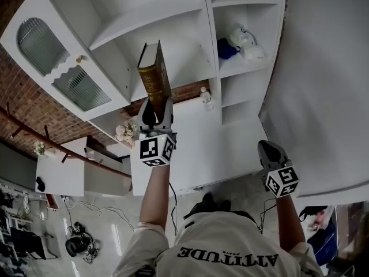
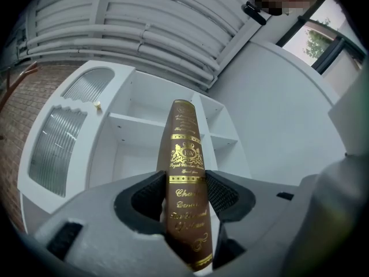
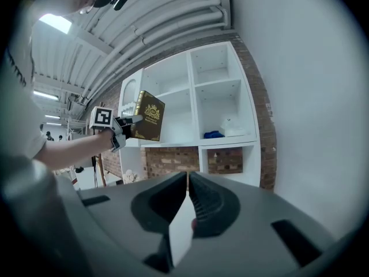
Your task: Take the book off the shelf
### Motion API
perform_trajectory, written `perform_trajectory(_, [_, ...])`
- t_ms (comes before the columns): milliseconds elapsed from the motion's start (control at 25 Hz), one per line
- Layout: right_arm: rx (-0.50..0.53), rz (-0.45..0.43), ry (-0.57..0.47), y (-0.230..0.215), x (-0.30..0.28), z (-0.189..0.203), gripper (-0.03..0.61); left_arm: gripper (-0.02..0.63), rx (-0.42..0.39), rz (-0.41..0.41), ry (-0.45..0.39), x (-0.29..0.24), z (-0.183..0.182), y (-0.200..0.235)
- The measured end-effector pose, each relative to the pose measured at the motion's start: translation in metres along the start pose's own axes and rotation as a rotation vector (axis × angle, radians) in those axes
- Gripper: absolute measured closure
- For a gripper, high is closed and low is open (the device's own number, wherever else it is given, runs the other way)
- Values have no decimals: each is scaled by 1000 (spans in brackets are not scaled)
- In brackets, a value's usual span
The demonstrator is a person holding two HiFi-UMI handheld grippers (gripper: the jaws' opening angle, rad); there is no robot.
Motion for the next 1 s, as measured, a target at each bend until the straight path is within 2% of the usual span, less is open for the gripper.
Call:
perform_trajectory(560, [62,-49,-22,32,-28,-12,545,382,5,-54,-10,79,-7,47])
perform_trajectory(1000, [133,-75,-22,95,-40,-36,545,382,11,-96,2,151,-18,99])
Point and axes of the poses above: the fingertips, and each gripper's own axes: x backward along the fingers, y to its left, z out of its underside, the point moved 10 cm from there along x, backward along the fingers, and after that the axes turned 14 degrees about -z, right-handed, at the moved point
